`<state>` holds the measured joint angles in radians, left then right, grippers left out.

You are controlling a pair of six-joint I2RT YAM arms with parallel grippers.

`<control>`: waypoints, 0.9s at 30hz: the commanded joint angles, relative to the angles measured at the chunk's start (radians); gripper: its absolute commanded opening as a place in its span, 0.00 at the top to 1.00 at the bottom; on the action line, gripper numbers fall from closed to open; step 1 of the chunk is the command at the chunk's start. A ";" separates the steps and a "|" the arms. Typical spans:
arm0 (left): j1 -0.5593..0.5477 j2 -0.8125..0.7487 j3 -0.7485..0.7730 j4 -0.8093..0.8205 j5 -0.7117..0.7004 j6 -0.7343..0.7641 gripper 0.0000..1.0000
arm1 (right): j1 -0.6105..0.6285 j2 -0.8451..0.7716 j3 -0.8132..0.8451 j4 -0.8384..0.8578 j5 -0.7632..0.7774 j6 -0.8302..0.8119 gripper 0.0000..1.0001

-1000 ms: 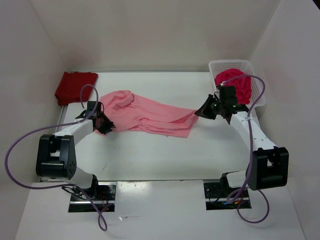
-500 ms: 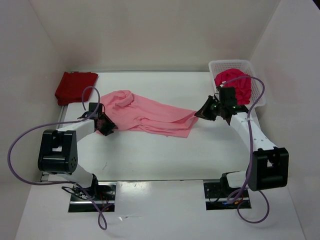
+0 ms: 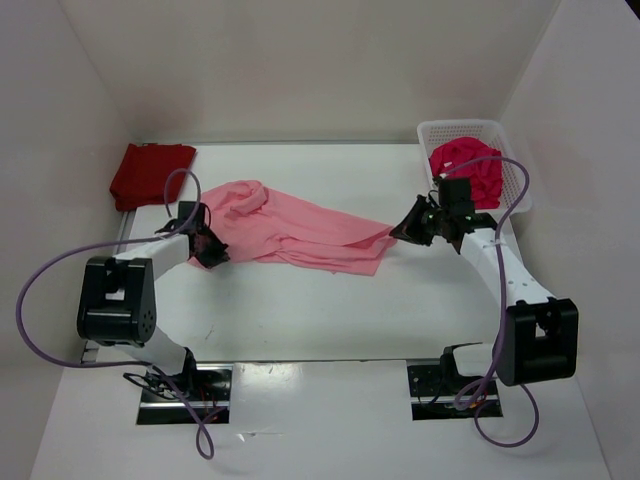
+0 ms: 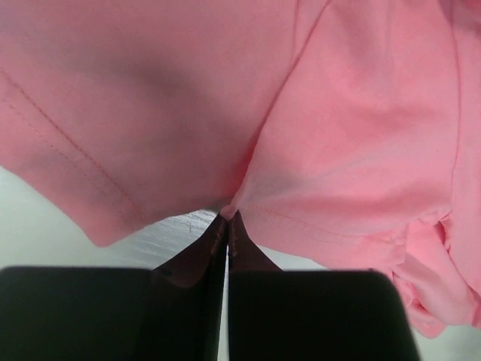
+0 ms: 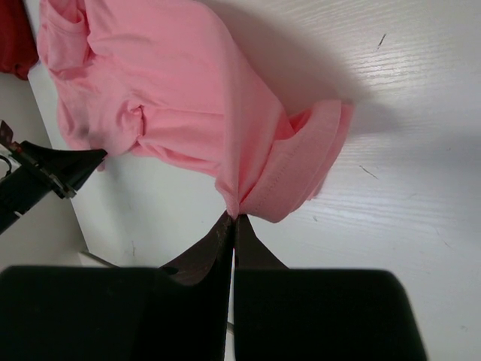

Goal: Fold and stack the t-shirts
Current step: Flatten out the tshirt

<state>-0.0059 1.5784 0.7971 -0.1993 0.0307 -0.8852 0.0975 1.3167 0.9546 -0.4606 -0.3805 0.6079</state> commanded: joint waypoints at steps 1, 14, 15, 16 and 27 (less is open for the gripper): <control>0.004 -0.069 0.085 -0.064 -0.063 0.057 0.99 | -0.007 -0.056 0.025 -0.006 0.012 -0.019 0.99; 0.004 -0.441 0.349 -0.356 -0.072 0.207 1.00 | -0.007 -0.247 0.231 -0.217 -0.030 -0.019 1.00; 0.004 -0.452 0.370 -0.389 -0.060 0.218 1.00 | -0.007 -0.261 0.258 -0.257 -0.044 -0.010 1.00; 0.004 -0.462 0.431 -0.409 -0.036 0.218 1.00 | 0.002 -0.275 0.316 -0.277 -0.054 -0.010 1.00; 0.004 -0.313 1.056 -0.529 0.051 0.235 1.00 | 0.139 -0.223 0.975 -0.412 -0.155 0.078 1.00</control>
<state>-0.0059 1.2205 1.7855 -0.7128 0.0414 -0.6605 0.2180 1.0760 1.8591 -0.8318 -0.4770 0.6579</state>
